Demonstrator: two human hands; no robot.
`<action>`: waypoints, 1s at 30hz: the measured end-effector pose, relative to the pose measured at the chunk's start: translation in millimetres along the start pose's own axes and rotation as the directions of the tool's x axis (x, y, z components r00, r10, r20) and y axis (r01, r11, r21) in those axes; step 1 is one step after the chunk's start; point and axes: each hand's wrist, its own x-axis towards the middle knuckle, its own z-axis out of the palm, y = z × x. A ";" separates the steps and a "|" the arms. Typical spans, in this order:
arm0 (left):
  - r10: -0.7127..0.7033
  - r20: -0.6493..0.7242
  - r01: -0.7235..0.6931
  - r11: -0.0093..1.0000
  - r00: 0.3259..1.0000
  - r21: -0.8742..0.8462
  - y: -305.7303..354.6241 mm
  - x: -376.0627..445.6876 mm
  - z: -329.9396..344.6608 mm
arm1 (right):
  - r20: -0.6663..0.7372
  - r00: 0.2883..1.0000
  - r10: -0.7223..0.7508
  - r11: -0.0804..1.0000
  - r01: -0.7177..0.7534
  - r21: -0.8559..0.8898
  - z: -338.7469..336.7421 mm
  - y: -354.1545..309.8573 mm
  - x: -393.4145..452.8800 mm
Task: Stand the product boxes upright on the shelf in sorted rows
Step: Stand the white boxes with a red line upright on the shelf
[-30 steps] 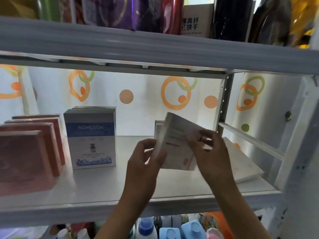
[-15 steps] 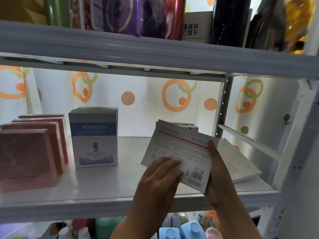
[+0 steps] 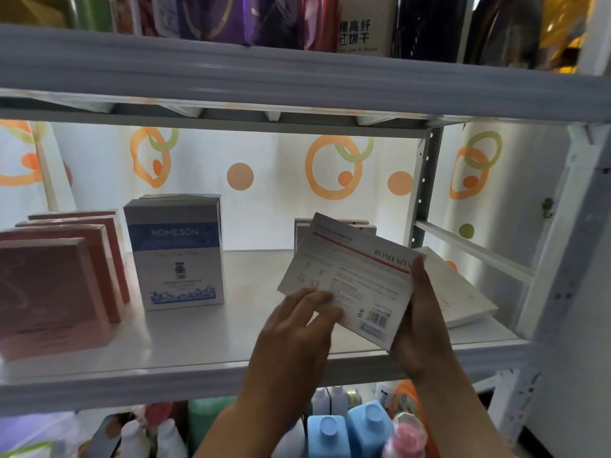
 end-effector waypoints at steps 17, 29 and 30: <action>-0.524 0.272 0.490 0.338 0.807 -0.804 15.0 17.1 0.5 | -0.074 0.964 -0.254 0.690 0.128 -0.713 -9.3 4.9 18.1; -0.658 0.256 0.705 0.637 0.708 -0.311 -67.9 51.2 52.3 | -0.083 0.897 -0.434 0.369 0.093 -0.925 -41.9 24.7 77.7; -0.656 0.246 0.700 0.659 0.714 -0.275 -74.2 56.4 56.9 | -0.084 0.886 -0.455 0.331 0.081 -0.940 -41.6 25.3 80.9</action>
